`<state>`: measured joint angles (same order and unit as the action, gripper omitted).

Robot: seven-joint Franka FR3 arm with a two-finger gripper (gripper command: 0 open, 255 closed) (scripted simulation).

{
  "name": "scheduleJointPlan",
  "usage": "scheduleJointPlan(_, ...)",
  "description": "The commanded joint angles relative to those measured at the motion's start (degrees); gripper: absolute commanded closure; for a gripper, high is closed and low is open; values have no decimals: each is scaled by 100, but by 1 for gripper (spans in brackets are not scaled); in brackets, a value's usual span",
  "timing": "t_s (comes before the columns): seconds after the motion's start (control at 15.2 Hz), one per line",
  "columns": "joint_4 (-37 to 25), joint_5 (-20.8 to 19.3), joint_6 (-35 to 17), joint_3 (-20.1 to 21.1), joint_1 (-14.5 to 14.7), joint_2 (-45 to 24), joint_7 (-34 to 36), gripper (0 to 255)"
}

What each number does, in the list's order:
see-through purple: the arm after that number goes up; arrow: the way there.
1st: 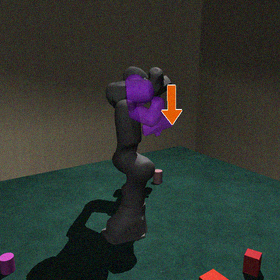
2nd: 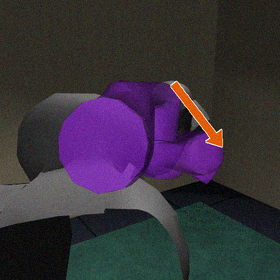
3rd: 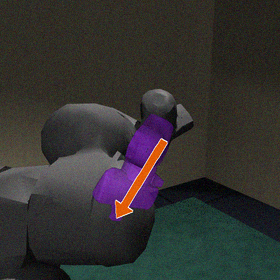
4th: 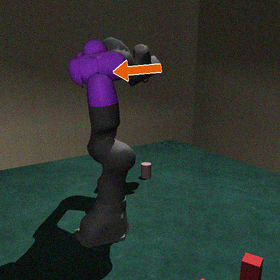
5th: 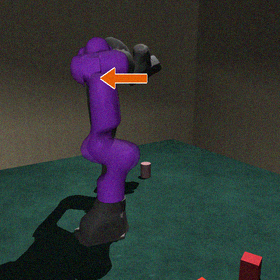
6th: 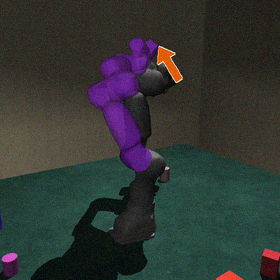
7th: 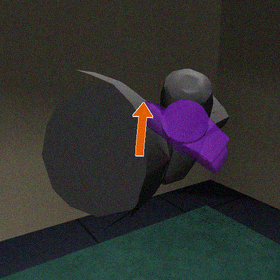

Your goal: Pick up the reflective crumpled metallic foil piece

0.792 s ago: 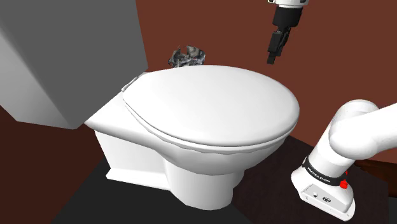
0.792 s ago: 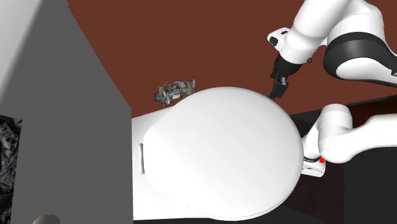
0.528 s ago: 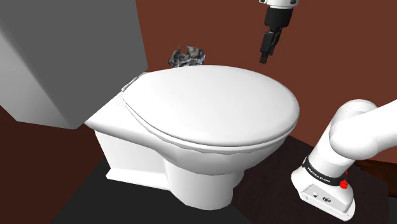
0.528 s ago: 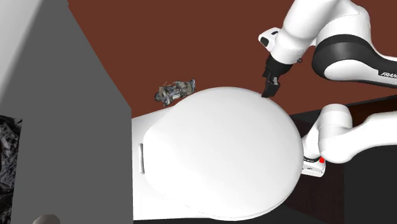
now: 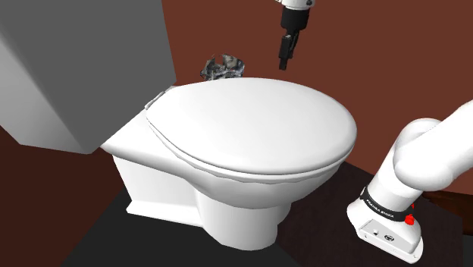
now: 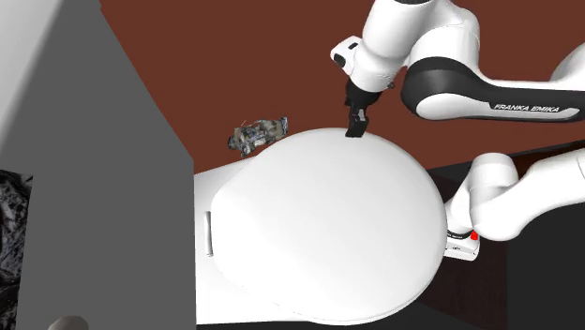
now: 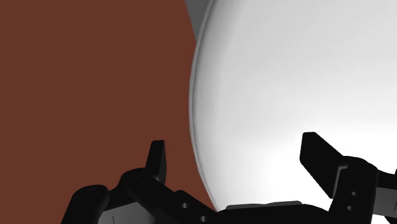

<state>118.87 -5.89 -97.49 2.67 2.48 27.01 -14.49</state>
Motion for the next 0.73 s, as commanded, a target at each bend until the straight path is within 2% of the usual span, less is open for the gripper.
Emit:
scheduleJointPlan(0.0,-275,-86,-168,77,53,-356,-90,0)
scheduleJointPlan(0.66,-2062,-674,-616,470,289,-2222,-496,0)
